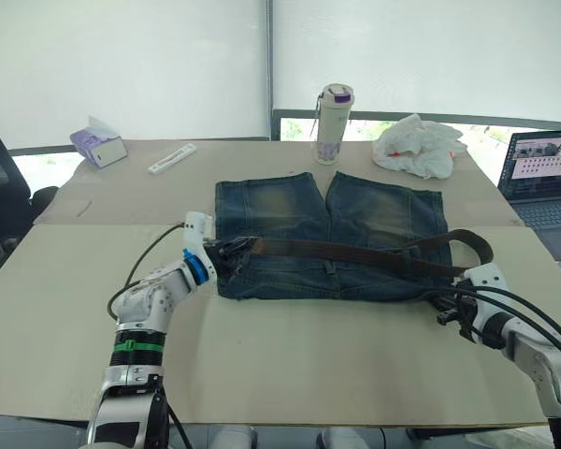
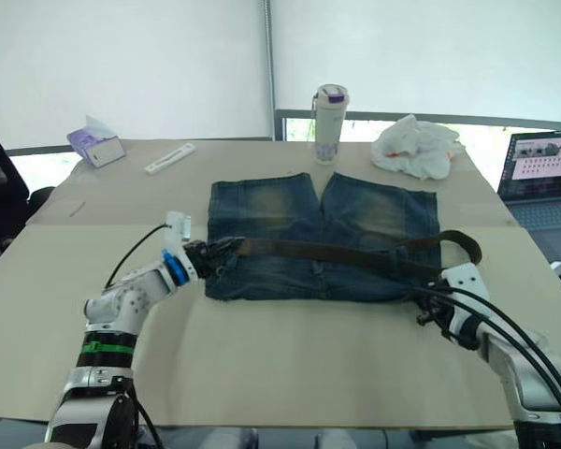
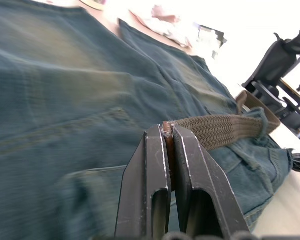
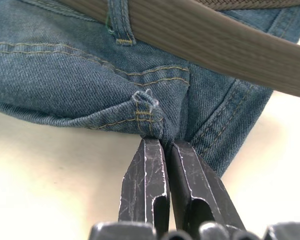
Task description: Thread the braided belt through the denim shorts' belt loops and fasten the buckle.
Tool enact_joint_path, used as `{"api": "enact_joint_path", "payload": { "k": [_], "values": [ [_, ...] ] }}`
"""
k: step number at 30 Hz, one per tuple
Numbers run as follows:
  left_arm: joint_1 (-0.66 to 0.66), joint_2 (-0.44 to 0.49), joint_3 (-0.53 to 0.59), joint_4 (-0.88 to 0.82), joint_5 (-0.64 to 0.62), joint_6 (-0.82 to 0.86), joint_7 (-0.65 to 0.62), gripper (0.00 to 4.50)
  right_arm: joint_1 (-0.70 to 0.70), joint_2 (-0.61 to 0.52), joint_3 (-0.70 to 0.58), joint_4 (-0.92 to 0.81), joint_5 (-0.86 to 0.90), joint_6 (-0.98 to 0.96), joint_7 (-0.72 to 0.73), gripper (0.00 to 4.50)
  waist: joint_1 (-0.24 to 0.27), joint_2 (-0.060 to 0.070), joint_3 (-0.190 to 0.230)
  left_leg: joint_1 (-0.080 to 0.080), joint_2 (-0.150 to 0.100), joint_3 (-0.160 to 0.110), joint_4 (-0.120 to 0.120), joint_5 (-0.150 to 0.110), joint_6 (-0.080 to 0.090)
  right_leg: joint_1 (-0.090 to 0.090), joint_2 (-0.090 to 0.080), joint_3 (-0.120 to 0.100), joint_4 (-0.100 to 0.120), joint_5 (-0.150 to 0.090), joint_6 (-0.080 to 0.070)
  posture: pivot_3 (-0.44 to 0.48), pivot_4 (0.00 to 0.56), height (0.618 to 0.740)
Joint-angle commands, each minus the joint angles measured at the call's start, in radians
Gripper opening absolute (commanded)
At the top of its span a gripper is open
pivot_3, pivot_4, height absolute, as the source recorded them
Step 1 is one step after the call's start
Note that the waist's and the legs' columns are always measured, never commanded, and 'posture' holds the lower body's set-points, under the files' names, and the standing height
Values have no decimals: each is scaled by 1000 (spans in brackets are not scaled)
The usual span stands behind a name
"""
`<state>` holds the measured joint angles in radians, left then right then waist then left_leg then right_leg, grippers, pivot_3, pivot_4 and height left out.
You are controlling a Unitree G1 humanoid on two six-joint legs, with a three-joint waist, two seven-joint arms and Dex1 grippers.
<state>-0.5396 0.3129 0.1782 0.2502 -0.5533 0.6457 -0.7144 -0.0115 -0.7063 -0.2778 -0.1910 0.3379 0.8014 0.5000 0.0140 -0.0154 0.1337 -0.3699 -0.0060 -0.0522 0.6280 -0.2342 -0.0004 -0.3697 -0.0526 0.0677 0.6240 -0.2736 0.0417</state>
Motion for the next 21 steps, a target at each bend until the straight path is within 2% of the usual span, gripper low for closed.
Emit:
{"api": "enact_joint_path", "payload": {
  "k": [1, 5, 8, 13, 15, 18, 21],
  "values": [
    [-2, 6, 23, -57, -43, 16, -13, 0, 31, -3, -41, 18, -34, 4, -43, 8, 0, 0, 0, 0, -1, 0, 0, 0, 0, 0, -1, 0, 0, 0, 0, 0, 150, 740],
    [-8, -38, 61, -127, -177, 122, -15, 0, 60, -30, -78, -68, 97, 14, 112, 1503, -1, 0, 0, -1, -6, -1, 0, 0, 0, 1, -6, -1, 0, -1, 3, 0, 150, 740],
    [-5, -64, 71, -184, -267, 205, -9, 0, 115, -70, -154, -113, 185, 27, 217, 2531, -5, -1, 0, -1, -7, -2, 0, 0, 0, 1, -7, 0, 0, -1, 4, 0, 150, 740],
    [10, -106, 32, -220, -286, 225, 11, 0, 153, -102, -301, -120, 277, 34, 294, 4254, -18, -3, 3, 0, -10, -2, 0, 0, 0, 1, -7, 1, 2, -2, 6, 0, 150, 740],
    [13, -125, 11, -218, -284, 224, 16, 0, 158, -100, -329, -157, 353, 63, 336, 4254, -26, -3, 3, 1, -10, -2, 0, 0, 0, 1, -6, 2, 2, -3, 7, 0, 150, 740],
    [17, -145, -13, -221, -275, 217, 25, 0, 87, -77, -354, -135, 332, 25, 247, 4254, -35, -4, 3, 0, -9, -3, -1, 0, 0, 1, -5, 2, 2, -5, 10, 0, 150, 740],
    [18, -156, -12, -230, -296, 227, 33, 0, 20, -25, -383, -190, 471, 87, 217, 4254, -33, -4, 3, 1, -10, -3, 0, 0, 0, 1, -6, 3, 2, -5, 11, 0, 150, 740]
  ]
}}
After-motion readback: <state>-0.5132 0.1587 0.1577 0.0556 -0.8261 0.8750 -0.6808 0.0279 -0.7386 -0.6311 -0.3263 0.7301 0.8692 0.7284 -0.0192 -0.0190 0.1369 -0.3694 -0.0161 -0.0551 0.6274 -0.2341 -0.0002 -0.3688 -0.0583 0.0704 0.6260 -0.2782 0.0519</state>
